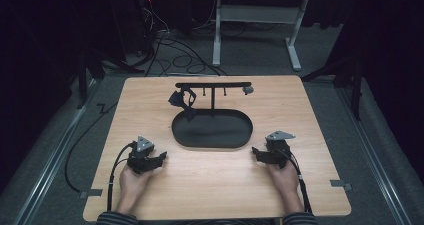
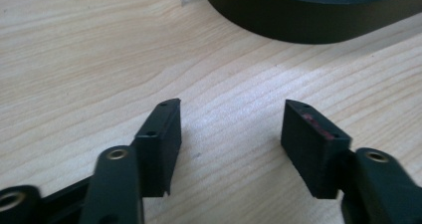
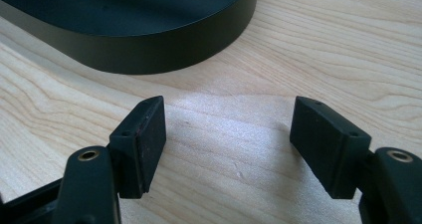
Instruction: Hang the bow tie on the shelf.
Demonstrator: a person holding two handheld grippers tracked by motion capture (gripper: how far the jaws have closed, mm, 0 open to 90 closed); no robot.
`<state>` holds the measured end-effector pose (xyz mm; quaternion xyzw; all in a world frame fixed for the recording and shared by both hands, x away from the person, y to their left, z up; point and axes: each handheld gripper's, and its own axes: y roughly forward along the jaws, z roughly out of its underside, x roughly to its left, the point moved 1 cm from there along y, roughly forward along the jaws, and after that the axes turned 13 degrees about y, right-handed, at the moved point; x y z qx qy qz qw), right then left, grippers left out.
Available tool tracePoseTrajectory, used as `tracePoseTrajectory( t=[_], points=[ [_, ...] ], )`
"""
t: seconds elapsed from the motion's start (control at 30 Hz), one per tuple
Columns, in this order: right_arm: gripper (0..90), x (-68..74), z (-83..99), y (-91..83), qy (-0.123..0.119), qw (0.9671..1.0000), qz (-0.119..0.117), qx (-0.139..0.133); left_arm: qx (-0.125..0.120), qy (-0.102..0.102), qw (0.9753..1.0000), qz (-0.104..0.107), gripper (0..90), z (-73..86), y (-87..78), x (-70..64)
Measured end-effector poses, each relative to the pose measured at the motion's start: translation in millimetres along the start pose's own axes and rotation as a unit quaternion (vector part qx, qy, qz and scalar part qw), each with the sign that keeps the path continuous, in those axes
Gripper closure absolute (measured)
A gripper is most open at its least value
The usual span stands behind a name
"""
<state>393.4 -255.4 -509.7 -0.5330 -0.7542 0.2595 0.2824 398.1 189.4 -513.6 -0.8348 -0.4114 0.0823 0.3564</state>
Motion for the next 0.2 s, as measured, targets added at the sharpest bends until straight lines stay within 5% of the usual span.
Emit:
tracePoseTrajectory(
  t=[0.2],
  points=[
    [31.8, 0.0, 0.0, 0.0, 0.0, 1.0, 0.0, 0.0, -0.001, 0.003, 1.0, 0.003, 38.1, 0.4, 0.1, 0.0]
  ],
)
